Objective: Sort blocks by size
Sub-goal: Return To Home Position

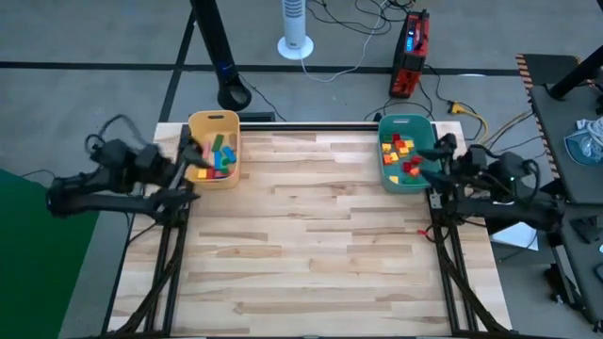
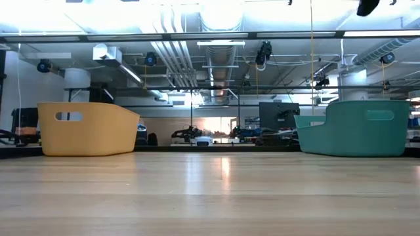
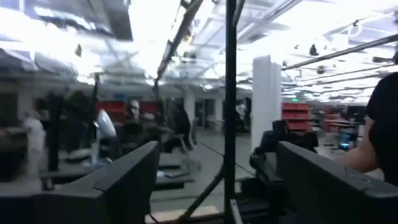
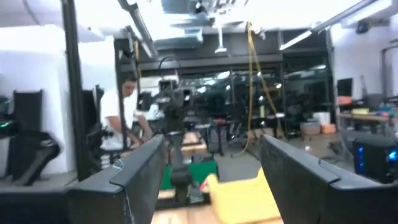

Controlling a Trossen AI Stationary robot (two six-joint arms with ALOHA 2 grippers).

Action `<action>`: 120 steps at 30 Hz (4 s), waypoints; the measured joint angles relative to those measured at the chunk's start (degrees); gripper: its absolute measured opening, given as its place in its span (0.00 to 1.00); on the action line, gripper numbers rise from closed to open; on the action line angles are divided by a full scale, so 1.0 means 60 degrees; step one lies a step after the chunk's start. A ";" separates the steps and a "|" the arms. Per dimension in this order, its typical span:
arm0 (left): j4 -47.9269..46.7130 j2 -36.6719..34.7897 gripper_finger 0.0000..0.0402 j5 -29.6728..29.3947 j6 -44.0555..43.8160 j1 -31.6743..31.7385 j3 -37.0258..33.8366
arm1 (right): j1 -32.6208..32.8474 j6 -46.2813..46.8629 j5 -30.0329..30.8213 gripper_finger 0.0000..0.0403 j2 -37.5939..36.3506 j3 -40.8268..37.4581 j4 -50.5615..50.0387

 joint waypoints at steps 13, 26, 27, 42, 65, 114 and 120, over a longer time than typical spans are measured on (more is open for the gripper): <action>-0.0097 -0.3724 0.77 -0.4992 0.2328 -0.3452 -0.2908 | -0.0005 0.0508 0.0648 0.65 -0.1916 -0.2091 0.0655; 0.1570 -0.4733 0.77 -0.5650 0.1543 -0.3441 -0.7124 | 0.0018 -0.0207 0.0359 0.73 -0.1358 -0.4826 0.3816; 0.1165 -0.4689 0.77 -0.5526 0.1234 -0.3441 -0.7019 | 0.0018 -0.0429 0.0359 0.73 -0.1347 -0.4826 0.3723; -0.1115 -0.3512 0.77 -0.4170 0.1592 -0.3455 -0.6986 | 0.0018 0.2562 0.0288 0.80 -0.1158 -0.4829 0.1724; -0.1064 -0.2622 0.77 -0.4196 0.1589 -0.3455 -0.6894 | 0.0018 0.2565 0.0293 0.81 -0.1136 -0.4833 0.1497; -0.1069 -0.2441 0.77 -0.4192 0.1588 -0.3455 -0.6901 | 0.0018 0.2566 0.0301 0.85 -0.1136 -0.4840 0.1497; -0.1069 -0.2441 0.77 -0.4192 0.1588 -0.3455 -0.6901 | 0.0018 0.2565 0.0301 0.85 -0.1136 -0.4840 0.1497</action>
